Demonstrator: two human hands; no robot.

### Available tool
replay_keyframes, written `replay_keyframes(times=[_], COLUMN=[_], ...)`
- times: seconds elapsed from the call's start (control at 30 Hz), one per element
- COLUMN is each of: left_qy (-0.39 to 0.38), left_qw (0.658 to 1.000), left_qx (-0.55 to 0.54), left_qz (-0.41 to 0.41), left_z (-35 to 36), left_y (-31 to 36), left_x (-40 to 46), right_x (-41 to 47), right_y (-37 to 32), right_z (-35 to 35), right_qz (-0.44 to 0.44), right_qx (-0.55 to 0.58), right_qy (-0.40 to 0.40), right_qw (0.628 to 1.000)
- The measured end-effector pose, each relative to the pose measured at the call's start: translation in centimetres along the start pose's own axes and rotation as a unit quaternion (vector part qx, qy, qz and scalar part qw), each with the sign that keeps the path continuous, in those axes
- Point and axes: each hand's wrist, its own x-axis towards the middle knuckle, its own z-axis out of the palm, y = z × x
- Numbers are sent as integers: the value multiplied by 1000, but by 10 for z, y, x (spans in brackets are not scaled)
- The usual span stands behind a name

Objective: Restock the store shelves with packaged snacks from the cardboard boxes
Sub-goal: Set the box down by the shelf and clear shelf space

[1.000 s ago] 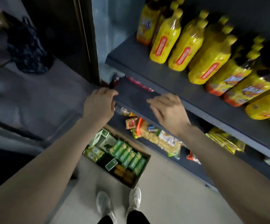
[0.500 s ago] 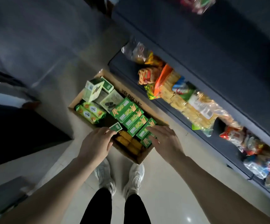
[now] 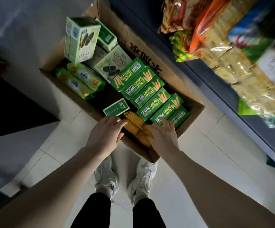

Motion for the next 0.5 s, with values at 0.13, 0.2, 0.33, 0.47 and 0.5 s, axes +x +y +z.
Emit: replay_keyframes(times=[0.13,0.2,0.33,0.47,0.5], left_qy=[14,12,8,0,-5], left_qw=[1000,999,999,999,999], left_qx=[23,37,50,47,46], left_qz=[-14,-13,-3,-9,-11], left_z=[29,37,39,29,25], left_y=[-18,-25,-30,-24,-22], left_x=[0,-2,-4,-5,-6], right_x=[11,15,20,17,15], right_y=[-8,-11,-15,-8,-7], right_z=[38,50,56,44,38], right_qz=[26,33,57,49,44], right_qx=[-63,-81,-85,-60,-49], right_qy=[16,37,55,119,122], right_qw=[998,995,993,990,990])
